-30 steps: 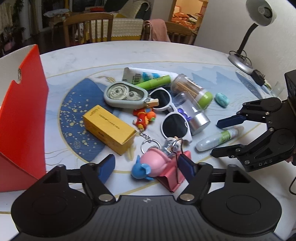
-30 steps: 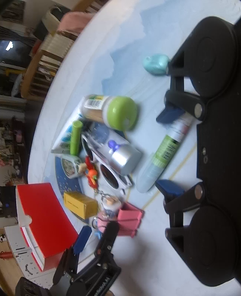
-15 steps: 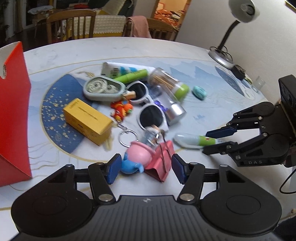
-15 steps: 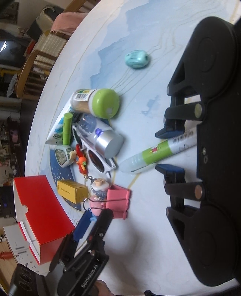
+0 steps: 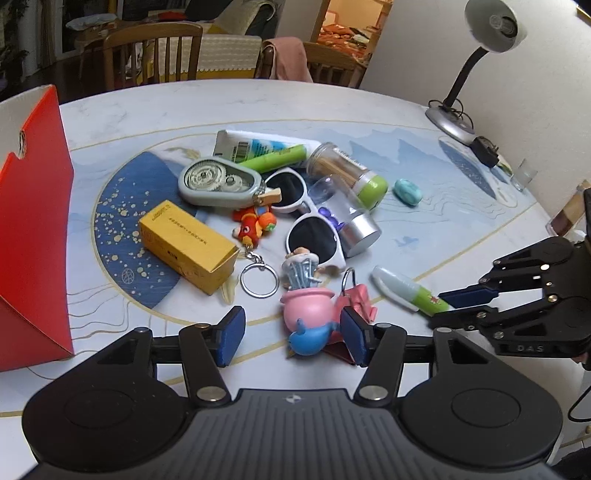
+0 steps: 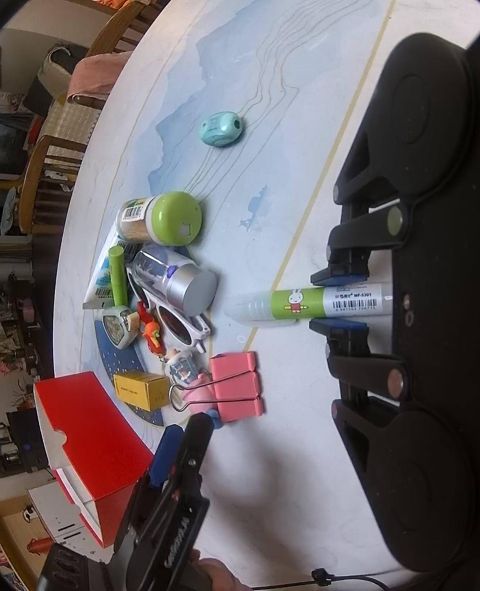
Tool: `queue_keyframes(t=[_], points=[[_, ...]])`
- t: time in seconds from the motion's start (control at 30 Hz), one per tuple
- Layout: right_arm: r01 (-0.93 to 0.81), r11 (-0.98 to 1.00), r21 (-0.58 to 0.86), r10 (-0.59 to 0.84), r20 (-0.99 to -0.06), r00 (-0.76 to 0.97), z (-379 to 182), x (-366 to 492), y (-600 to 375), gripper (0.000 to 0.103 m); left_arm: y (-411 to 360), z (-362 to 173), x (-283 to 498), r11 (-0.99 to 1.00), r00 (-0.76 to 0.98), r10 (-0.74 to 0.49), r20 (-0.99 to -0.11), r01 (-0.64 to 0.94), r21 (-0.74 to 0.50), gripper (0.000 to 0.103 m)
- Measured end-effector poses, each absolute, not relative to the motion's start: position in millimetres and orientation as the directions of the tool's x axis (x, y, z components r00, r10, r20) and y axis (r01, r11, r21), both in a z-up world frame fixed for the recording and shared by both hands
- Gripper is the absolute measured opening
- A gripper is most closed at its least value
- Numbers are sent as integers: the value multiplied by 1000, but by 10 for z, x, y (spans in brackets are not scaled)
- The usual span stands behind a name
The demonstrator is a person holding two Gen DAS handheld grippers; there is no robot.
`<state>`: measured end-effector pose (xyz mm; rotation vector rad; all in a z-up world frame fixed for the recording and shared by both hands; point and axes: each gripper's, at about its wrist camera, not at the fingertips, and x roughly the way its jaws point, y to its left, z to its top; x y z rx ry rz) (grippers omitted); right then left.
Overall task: Organize rigid objects
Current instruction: 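Grasp the white-green glue stick with the right gripper while the left gripper grasps the pink figurine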
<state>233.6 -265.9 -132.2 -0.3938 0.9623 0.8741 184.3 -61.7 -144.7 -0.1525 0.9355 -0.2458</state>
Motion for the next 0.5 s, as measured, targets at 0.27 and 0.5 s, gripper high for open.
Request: queue_keyframes(t=[0.27,0.5], points=[[-776,626,74,458,-841,289,-1333,2324,-2654,18,-665,-1535,1947,956,557,-286,-780,112,-271,56],[-754,654,60,446,-836,320,-1343,2298,-2586,21,-689,-1581,2054,958,525,-278,-805,87,-275,36]])
